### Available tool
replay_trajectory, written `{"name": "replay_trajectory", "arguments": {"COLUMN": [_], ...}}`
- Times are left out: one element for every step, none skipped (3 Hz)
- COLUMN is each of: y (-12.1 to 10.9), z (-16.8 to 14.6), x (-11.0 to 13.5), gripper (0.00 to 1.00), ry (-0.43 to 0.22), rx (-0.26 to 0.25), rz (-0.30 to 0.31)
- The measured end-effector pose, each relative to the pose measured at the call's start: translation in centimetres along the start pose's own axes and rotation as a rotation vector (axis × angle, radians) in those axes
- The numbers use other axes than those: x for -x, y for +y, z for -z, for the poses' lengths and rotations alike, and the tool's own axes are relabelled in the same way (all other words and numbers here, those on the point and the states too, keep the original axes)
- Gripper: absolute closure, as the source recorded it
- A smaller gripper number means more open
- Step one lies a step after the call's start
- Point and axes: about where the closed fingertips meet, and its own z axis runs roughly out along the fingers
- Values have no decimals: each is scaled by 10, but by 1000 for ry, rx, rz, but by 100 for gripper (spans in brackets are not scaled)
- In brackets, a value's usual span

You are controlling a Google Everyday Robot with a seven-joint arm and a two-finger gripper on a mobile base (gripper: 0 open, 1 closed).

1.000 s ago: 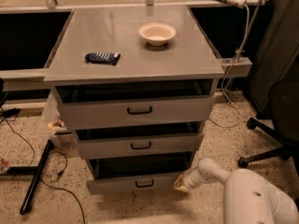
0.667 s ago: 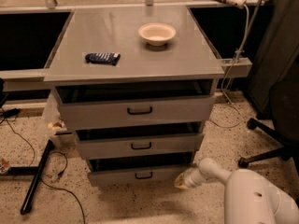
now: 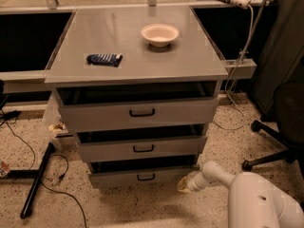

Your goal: Close bottom drawer

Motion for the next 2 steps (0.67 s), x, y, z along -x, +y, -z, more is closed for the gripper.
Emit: {"name": "replay_trajectory", "arguments": {"y": [0, -1], "z": [0, -3], "x": [0, 8], "gripper": [34, 11], "ry": [0, -4], "rx": [0, 2], "rz": [1, 17]}}
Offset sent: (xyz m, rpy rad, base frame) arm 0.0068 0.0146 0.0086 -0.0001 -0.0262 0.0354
